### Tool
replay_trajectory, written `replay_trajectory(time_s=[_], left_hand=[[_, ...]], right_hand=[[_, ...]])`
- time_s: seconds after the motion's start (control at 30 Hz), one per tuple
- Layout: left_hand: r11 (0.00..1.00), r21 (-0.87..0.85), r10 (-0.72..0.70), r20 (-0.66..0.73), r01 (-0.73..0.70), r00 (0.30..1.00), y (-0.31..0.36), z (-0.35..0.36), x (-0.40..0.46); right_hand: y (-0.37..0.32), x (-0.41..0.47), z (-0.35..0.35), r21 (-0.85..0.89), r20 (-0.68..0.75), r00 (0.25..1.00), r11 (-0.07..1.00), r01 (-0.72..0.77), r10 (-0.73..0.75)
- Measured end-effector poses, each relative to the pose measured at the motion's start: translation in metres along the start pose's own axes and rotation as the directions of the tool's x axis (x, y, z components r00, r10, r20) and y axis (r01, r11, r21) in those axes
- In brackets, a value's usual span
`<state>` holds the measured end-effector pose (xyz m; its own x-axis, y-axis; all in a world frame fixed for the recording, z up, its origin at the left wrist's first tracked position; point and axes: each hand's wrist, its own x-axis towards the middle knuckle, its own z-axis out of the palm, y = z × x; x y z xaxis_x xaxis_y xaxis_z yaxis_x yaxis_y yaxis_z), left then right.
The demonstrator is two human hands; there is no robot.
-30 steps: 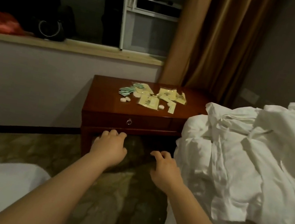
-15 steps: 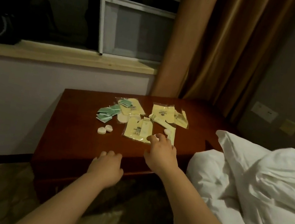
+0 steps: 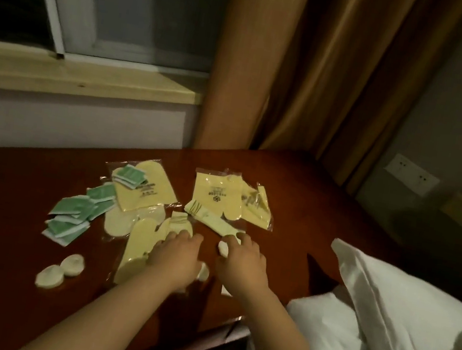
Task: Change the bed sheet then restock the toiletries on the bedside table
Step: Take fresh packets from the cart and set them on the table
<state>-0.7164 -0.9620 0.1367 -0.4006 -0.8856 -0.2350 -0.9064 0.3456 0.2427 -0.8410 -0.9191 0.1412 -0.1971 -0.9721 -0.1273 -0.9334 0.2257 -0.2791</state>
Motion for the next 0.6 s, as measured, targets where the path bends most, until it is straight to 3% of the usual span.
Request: replay_trajectory(time_s=[0.17,0.27,0.47,0.6], left_hand=[[0.979,-0.121,-0.153,0.108,0.165,0.982,0.016,0.025,0.088],[0.914,-0.243,-0.304,0.123,0.326,0.945,0.027,0.042,0.134],[0.697,-0.410,-0.616,0.078,0.589,0.784,0.053,0.055,0.192],[0.663,-0.406,-0.675,0.040,0.629,0.737,0.058,0.064,0.217]], right_hand=[[0.044,0.085,0.020,0.057,0.081,0.988,0.989,-0.135,0.130],[0.063,0.105,0.045,0.054,0.193,0.954,0.969,-0.242,0.228],[0.065,0.119,0.075,0.027,0.258,0.938,0.969,-0.246,0.231],[0.067,0.124,0.084,0.077,0.231,0.940,0.959,-0.274,0.250]])
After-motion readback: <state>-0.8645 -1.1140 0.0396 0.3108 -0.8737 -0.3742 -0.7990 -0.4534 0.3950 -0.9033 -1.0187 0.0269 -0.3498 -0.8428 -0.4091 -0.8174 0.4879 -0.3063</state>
